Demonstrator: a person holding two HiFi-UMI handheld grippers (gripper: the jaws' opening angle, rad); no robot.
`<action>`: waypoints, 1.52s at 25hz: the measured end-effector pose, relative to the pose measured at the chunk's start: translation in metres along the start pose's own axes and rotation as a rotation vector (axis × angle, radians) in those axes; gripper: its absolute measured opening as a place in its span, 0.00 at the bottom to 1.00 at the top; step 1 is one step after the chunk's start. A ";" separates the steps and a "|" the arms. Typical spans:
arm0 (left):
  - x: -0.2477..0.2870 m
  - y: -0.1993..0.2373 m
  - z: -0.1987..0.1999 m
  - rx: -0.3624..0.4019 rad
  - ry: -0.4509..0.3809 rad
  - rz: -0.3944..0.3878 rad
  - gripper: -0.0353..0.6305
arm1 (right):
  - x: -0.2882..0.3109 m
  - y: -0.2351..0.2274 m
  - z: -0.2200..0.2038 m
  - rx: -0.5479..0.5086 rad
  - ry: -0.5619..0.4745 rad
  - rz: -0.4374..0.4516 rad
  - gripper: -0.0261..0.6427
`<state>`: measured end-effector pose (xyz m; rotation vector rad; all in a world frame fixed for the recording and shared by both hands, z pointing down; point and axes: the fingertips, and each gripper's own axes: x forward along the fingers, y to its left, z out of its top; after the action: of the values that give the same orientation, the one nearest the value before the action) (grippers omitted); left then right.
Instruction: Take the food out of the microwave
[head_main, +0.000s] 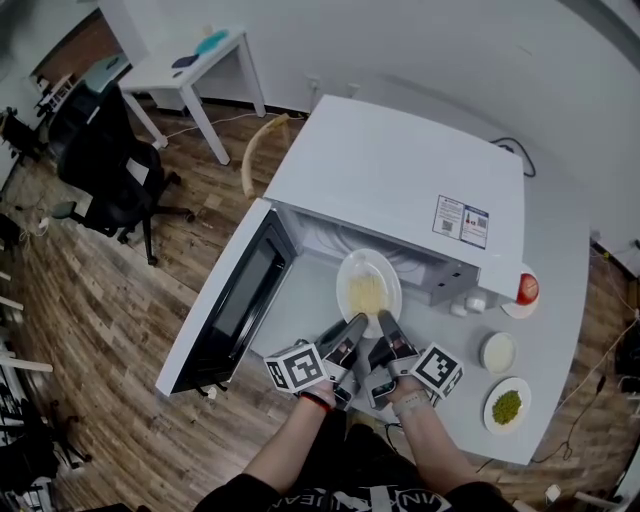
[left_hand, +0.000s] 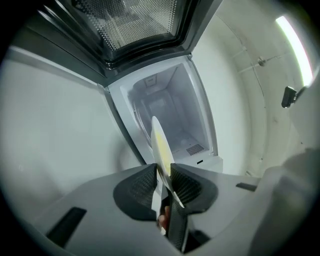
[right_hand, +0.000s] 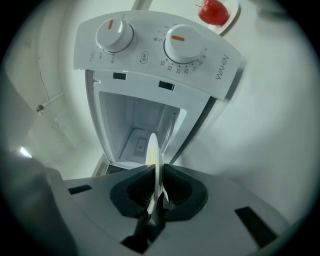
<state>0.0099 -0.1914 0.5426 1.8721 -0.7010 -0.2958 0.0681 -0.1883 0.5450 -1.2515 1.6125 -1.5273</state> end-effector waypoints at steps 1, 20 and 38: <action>-0.002 -0.001 -0.003 -0.007 0.000 -0.002 0.19 | -0.003 0.000 -0.001 -0.004 0.004 0.000 0.12; -0.045 -0.019 -0.043 -0.018 -0.016 0.051 0.19 | -0.052 0.004 -0.033 0.003 0.064 -0.012 0.12; -0.077 -0.031 -0.073 -0.028 -0.043 0.064 0.19 | -0.089 0.003 -0.056 0.002 0.096 -0.018 0.12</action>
<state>-0.0039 -0.0822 0.5354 1.8181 -0.7800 -0.3037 0.0519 -0.0845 0.5352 -1.2115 1.6636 -1.6223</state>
